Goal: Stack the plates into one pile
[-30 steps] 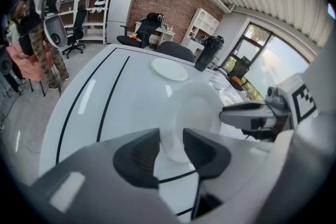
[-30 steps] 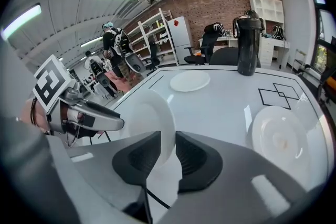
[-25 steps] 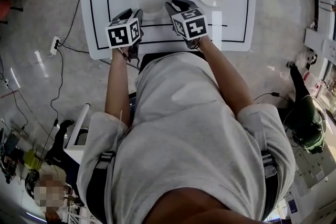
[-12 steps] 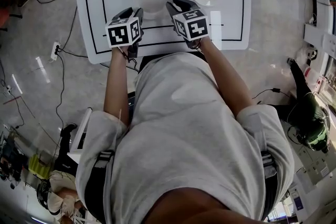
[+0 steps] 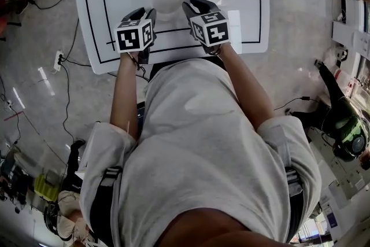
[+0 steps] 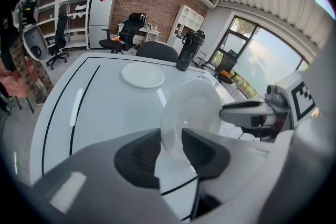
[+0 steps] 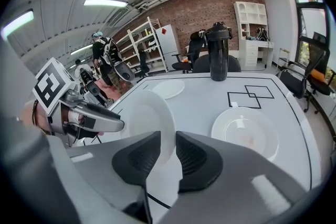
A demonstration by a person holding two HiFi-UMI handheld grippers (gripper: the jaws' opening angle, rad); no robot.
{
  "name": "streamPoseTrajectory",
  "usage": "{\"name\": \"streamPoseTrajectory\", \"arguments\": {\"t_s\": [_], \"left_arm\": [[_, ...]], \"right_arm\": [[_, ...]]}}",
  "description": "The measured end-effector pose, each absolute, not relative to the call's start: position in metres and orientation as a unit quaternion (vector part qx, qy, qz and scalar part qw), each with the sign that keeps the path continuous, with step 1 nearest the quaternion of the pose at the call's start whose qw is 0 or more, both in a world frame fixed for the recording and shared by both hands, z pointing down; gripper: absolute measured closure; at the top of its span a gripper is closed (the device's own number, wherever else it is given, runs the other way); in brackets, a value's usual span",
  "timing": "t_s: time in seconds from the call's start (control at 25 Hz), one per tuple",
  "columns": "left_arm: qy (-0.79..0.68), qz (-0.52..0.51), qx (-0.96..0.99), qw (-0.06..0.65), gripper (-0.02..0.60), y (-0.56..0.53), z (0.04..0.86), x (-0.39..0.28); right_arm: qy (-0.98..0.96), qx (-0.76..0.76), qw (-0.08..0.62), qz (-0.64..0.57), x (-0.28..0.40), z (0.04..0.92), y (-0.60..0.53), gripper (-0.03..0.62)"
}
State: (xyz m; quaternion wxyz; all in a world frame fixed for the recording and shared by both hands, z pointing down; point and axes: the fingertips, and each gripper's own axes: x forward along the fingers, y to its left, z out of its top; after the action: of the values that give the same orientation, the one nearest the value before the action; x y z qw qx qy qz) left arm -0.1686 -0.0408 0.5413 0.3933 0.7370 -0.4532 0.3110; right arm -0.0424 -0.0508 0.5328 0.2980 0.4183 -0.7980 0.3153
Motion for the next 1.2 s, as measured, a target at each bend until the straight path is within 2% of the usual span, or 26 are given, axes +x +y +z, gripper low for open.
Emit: {"name": "streamPoseTrajectory", "arguments": {"t_s": [1.2], "left_arm": [[-0.379, 0.351, 0.781, 0.352, 0.462, -0.046, 0.537, -0.035]], "right_arm": [[-0.755, 0.5, 0.269, 0.328, 0.091, 0.525, -0.037, 0.502]]}}
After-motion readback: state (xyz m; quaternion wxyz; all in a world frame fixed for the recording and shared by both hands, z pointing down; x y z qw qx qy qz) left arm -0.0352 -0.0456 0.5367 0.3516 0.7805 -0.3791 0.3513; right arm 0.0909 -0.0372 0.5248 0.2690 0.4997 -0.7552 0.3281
